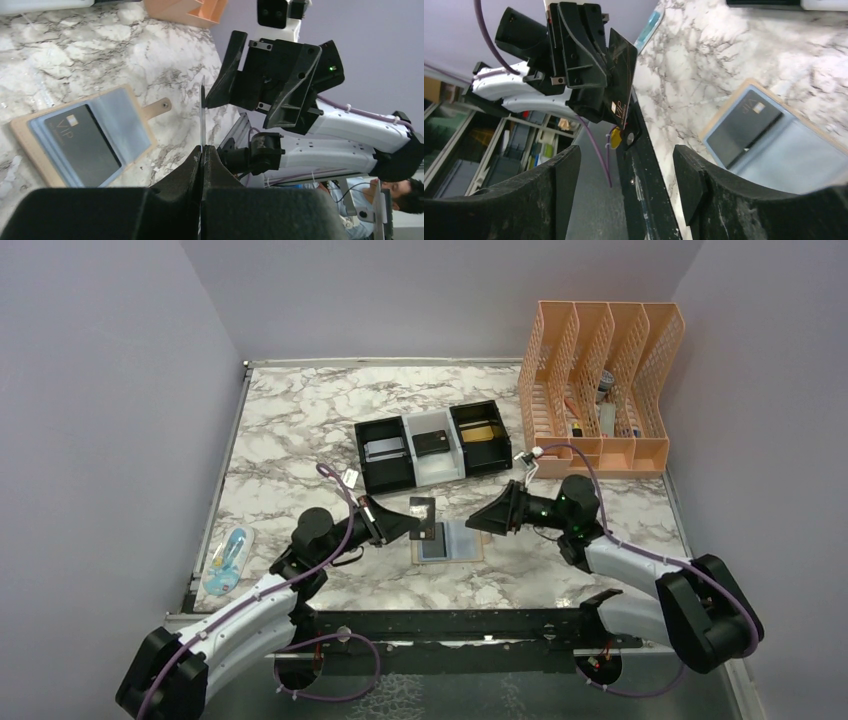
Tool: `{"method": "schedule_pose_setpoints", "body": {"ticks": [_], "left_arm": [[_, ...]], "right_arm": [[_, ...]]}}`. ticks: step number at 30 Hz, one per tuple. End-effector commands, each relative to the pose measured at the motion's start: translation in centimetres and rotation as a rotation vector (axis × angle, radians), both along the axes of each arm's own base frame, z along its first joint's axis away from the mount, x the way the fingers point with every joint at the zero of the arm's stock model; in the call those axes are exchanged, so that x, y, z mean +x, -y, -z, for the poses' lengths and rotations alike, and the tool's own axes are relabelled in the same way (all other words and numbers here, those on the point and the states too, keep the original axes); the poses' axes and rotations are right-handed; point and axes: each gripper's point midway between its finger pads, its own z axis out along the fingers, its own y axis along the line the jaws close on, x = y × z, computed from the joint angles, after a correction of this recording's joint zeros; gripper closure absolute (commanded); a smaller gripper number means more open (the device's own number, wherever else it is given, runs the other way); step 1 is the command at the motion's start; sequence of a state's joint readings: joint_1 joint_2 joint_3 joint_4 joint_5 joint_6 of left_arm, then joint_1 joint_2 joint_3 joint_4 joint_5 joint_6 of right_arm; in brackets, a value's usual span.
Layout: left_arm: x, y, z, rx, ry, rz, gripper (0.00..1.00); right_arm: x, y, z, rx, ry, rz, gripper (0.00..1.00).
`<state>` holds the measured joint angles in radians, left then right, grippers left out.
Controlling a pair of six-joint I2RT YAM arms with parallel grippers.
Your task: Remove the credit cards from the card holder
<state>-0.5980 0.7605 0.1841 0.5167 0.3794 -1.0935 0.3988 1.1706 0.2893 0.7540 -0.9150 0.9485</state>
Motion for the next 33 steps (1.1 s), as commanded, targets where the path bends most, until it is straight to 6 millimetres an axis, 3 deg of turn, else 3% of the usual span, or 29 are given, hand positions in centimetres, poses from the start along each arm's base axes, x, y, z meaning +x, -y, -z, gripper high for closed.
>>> {"method": "schedule_pose_setpoints", "body": {"ticks": [1, 10, 23, 33], "left_arm": [[-0.8, 1.0, -2.5, -0.079, 0.069, 0.068, 1.00], [-2.0, 2.9, -3.6, -0.138, 0.106, 0.141, 1.00], [-1.7, 3.6, -3.9, -0.146, 0.102, 0.130, 1.00], [-1.6, 3.7, -4.3, -0.158, 0.114, 0.124, 1.00]], "right_arm": [[-0.4, -2.2, -2.4, 0.053, 0.058, -0.076, 0.35], [-0.8, -4.6, -2.6, 0.097, 0.012, -0.146, 0.53], [-2.0, -5.6, -3.2, 0.149, -0.031, -0.210, 0.78], [-2.8, -5.4, -3.3, 0.153, -0.052, -0.250, 0.78]]}}
